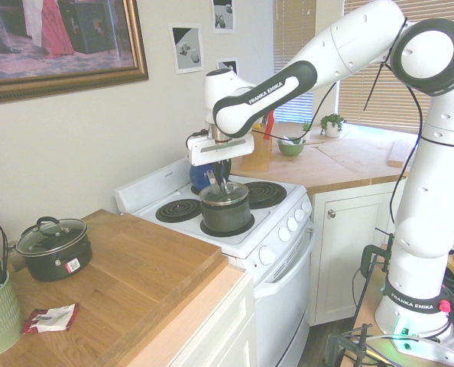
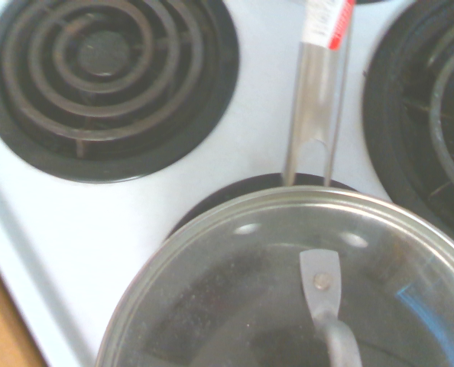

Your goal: Cover the lid of the pot

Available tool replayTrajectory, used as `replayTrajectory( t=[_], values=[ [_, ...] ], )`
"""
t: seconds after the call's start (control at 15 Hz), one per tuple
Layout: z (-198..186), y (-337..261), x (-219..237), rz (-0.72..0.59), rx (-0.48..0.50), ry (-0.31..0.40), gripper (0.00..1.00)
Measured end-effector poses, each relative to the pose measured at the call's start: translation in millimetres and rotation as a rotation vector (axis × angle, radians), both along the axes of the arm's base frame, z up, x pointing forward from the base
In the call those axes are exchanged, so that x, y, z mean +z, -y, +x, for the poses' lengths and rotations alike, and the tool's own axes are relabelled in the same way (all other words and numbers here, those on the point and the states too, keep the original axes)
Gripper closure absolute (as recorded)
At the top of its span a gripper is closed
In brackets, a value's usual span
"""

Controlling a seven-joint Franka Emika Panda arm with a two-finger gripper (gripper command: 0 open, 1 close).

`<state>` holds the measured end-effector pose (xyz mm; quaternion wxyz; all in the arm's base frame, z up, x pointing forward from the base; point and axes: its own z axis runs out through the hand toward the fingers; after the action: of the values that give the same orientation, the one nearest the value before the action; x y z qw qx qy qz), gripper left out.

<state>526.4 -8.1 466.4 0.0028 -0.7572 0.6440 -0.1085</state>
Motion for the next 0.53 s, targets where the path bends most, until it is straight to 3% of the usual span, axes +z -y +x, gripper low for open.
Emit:
replayTrajectory(
  t=[0.53],
  values=[
    [3.6,4.0,-10.3,0.011,0.009,0.042,1.0]
  ],
)
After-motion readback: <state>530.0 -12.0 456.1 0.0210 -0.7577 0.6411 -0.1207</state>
